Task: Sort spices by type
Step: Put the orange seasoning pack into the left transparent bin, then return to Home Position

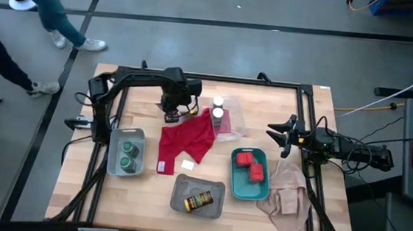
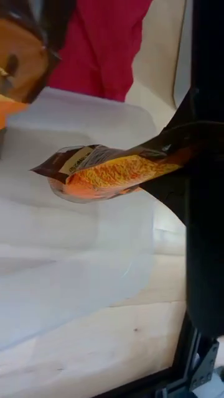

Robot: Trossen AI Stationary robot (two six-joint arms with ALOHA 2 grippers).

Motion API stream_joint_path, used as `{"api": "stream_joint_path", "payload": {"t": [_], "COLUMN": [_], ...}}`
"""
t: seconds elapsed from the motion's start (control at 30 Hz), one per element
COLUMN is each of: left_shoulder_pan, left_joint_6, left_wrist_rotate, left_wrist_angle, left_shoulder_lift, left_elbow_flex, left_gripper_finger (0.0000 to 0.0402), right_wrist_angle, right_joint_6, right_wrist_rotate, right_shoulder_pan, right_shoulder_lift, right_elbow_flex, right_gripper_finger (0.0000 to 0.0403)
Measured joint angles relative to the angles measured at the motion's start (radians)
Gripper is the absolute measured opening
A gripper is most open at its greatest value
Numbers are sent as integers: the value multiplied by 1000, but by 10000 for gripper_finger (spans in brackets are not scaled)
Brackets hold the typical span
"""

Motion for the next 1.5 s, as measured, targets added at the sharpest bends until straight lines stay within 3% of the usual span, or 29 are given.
{"api": "stream_joint_path", "payload": {"t": [0.6,1.03,1.5], "left_shoulder_pan": [0,-3,-16], "left_joint_6": [67,75,32], "left_wrist_rotate": [-7,-3,-3], "left_wrist_angle": [92,98,-78], "left_shoulder_lift": [9,43,32], "left_elbow_flex": [0,-2,109], "left_gripper_finger": [14,90,109], "right_wrist_angle": [-9,-11,-11], "right_joint_6": [0,0,0], "right_wrist_rotate": [-12,-17,-17], "right_shoulder_pan": [0,0,0], "right_shoulder_lift": [0,0,0], "right_elbow_flex": [-3,-4,-4], "right_gripper_finger": [143,143,143]}}
